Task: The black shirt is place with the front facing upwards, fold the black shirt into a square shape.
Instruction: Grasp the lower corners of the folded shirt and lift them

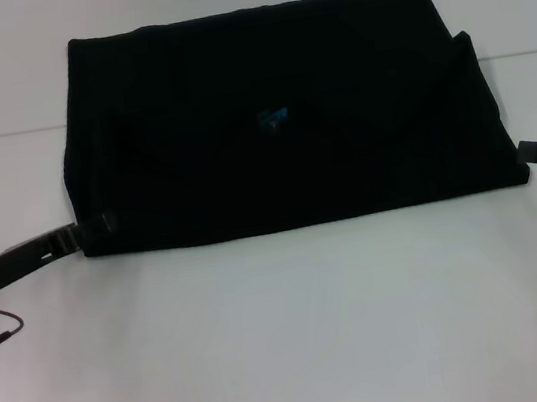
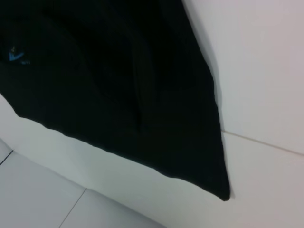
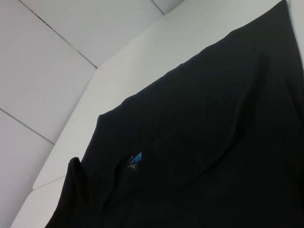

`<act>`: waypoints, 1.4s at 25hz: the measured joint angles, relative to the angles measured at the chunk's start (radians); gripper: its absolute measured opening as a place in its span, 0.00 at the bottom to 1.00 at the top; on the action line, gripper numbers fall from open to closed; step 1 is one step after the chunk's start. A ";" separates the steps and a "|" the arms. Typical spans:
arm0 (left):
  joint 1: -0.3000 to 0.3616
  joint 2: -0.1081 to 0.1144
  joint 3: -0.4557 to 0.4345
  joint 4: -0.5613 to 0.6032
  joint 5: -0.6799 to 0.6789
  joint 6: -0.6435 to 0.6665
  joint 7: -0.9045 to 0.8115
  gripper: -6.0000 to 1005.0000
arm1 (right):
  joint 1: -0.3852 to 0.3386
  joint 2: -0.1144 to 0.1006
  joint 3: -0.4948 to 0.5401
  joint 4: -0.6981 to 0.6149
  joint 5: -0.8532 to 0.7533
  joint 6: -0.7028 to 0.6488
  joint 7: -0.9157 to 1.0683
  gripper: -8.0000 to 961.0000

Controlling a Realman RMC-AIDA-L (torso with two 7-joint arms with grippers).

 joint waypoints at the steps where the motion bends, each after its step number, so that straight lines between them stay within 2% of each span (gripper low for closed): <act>1: -0.003 0.001 0.003 -0.008 0.000 -0.004 0.003 0.74 | 0.000 0.000 0.001 0.000 0.000 -0.001 0.000 0.75; 9: -0.010 -0.005 0.057 -0.016 0.002 -0.042 -0.027 0.73 | 0.001 -0.002 0.003 0.000 -0.001 -0.002 0.020 0.75; 20: -0.010 -0.004 0.061 -0.011 0.003 -0.051 -0.053 0.52 | 0.001 -0.007 0.004 -0.008 -0.016 -0.004 0.052 0.75; 26: -0.010 -0.007 0.061 -0.011 0.003 -0.051 -0.050 0.30 | 0.008 -0.014 -0.001 -0.004 -0.016 -0.006 0.052 0.75; 28: -0.009 -0.008 0.061 -0.009 0.003 -0.047 -0.048 0.06 | 0.011 -0.018 -0.002 -0.002 -0.016 -0.007 0.052 0.75; 31: -0.010 -0.005 0.056 -0.006 -0.002 -0.029 -0.050 0.04 | 0.020 -0.028 -0.010 -0.010 -0.025 -0.007 0.066 0.75; 35: -0.026 0.007 0.048 0.005 0.001 0.011 -0.102 0.01 | 0.079 -0.070 -0.046 -0.023 -0.147 0.004 0.177 0.75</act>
